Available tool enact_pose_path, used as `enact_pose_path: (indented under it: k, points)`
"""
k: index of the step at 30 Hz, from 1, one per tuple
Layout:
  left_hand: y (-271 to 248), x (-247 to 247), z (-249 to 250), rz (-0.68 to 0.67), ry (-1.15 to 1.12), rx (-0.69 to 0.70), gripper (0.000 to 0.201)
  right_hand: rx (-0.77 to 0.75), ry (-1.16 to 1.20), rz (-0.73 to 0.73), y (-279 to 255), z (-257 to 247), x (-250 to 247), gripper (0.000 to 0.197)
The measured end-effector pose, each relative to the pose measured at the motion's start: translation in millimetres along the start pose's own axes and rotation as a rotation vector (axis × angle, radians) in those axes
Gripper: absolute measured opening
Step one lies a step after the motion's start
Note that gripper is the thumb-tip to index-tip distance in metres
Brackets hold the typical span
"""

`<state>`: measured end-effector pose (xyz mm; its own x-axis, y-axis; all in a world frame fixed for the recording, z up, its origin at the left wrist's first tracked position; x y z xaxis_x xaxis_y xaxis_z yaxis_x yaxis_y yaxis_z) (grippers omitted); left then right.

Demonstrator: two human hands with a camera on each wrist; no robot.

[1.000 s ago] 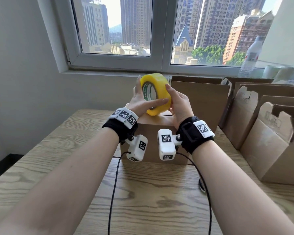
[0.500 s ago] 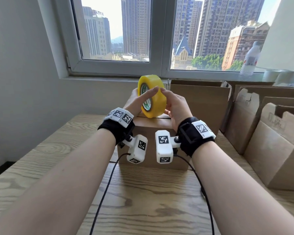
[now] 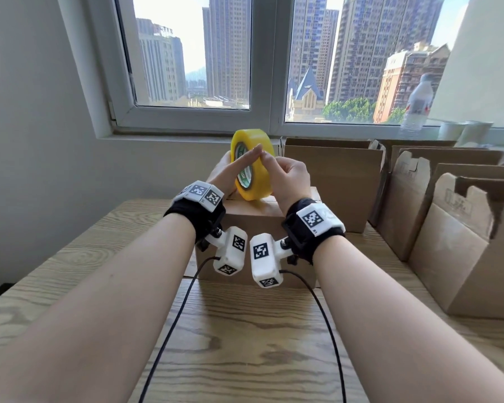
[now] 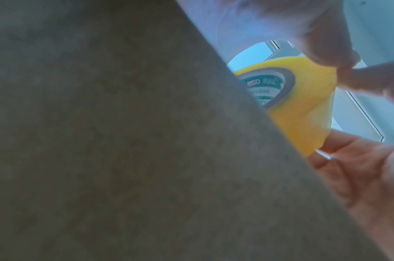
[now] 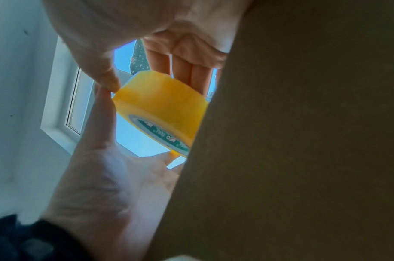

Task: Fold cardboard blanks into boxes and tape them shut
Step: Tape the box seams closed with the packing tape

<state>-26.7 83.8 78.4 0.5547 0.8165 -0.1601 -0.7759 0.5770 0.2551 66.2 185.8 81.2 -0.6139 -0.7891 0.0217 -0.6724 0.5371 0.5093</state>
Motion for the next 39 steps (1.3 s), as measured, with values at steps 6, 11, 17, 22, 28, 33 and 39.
enact_pose_path:
  k: [6,11,17,22,28,33,39]
  points:
    - [1,-2,-2,0.03,0.061,-0.035,0.113,-0.057,-0.044,0.001,-2,-1,0,0.062]
    - [-3,-1,4,0.041,0.081,-0.035,0.096,-0.037,-0.057,-0.019,-4,-2,1,0.061]
    - [-9,0,8,0.046,0.085,-0.05,0.089,0.045,0.011,-0.054,-5,0,5,0.045]
    - [-4,-5,0,0.075,0.148,-0.04,0.122,0.005,-0.03,-0.034,-8,-5,2,0.054]
    - [-8,-3,4,0.057,0.171,-0.071,0.103,0.043,0.019,-0.005,-5,0,4,0.048]
    - [-14,3,7,0.029,0.27,-0.043,0.101,0.157,0.167,0.044,-1,5,-2,0.049]
    - [-15,-1,3,0.101,0.26,-0.075,0.127,0.249,0.388,-0.007,1,7,-5,0.022]
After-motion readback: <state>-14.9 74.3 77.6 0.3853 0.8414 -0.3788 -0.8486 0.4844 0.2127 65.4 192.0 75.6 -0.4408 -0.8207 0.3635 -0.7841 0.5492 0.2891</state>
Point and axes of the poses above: each hand's wrist, its own y-axis towards the middle knuckle, its own x-axis out of the palm, z = x × y, the point moved 4 cm from there along y, towards the middle knuckle, and after that the axes turned 10 degrees about y, right-handed, at the moved point
